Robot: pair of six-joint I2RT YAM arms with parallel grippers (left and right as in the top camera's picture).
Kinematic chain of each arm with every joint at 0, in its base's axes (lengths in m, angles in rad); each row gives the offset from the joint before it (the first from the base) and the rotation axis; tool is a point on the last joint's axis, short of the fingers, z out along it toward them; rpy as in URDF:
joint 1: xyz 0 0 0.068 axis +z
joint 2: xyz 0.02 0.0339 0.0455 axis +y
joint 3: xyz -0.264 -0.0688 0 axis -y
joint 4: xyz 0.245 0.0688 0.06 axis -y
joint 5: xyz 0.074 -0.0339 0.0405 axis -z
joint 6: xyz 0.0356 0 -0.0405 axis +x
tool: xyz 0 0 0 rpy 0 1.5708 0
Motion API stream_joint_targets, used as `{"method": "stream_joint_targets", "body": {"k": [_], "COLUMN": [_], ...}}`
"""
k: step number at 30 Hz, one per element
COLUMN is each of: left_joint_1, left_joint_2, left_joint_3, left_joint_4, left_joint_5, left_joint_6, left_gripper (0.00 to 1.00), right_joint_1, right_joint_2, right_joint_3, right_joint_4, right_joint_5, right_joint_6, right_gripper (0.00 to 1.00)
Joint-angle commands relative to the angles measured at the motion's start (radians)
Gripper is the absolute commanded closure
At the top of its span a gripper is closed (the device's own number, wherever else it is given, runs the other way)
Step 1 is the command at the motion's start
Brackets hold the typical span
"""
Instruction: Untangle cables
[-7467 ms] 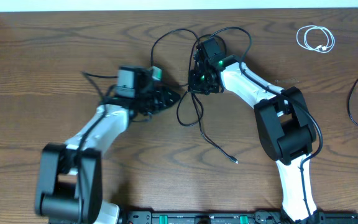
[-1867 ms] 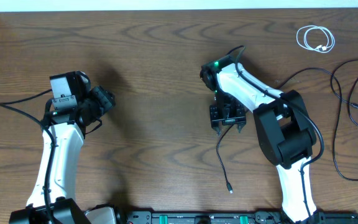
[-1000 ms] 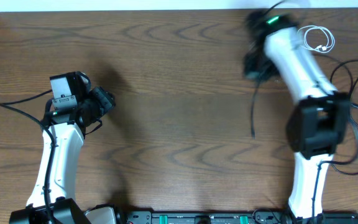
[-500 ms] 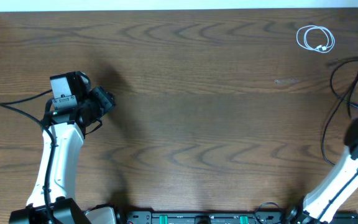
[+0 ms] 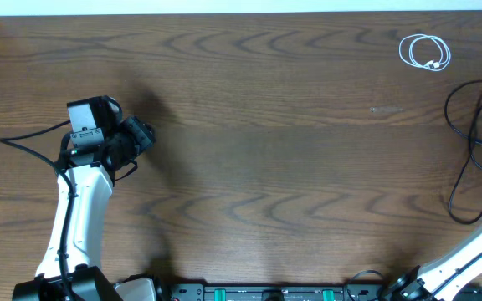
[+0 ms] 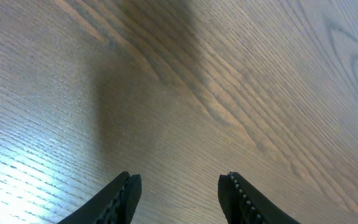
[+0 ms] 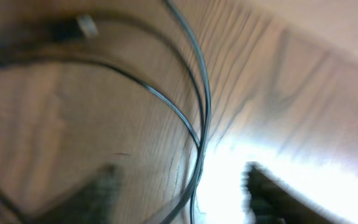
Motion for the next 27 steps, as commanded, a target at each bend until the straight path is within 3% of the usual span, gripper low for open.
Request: {"method": "stream_joint_targets", "body": {"k": [1, 15, 18, 22, 24, 27], "left_joint_1": [0.003, 0.004, 0.004, 0.004, 0.004, 0.004], "left_joint_2": [0.006, 0.005, -0.006, -0.035, -0.061, -0.103], "left_joint_3": [-0.011, -0.011, 0.002, 0.036, 0.047, 0.048], "left_joint_4": [-0.002, 0.019, 0.024, 0.024, 0.025, 0.028], "left_joint_5": [-0.010, -0.009, 0.028, 0.032, 0.032, 0.031], "left_joint_6": [0.008, 0.026, 0.072, 0.081, 0.080, 0.081], "left_gripper": [0.54, 0.54, 0.67, 0.67, 0.63, 0.48], "right_joint_1": [-0.014, 0.067, 0.116, 0.204, 0.255, 0.339], "right_joint_2": [0.025, -0.080, -0.134, -0.219, -0.260, -0.319], "right_joint_3": [-0.006, 0.052, 0.052, 0.052, 0.052, 0.052], "right_joint_4": [-0.006, -0.019, -0.043, -0.086, -0.114, -0.154], "right_joint_5": [-0.103, -0.460, -0.490, -0.531, -0.563, -0.588], "right_joint_6": [0.015, -0.215, -0.272, -0.359, -0.402, -0.449], "right_gripper": [0.01, 0.01, 0.01, 0.01, 0.01, 0.01]}}
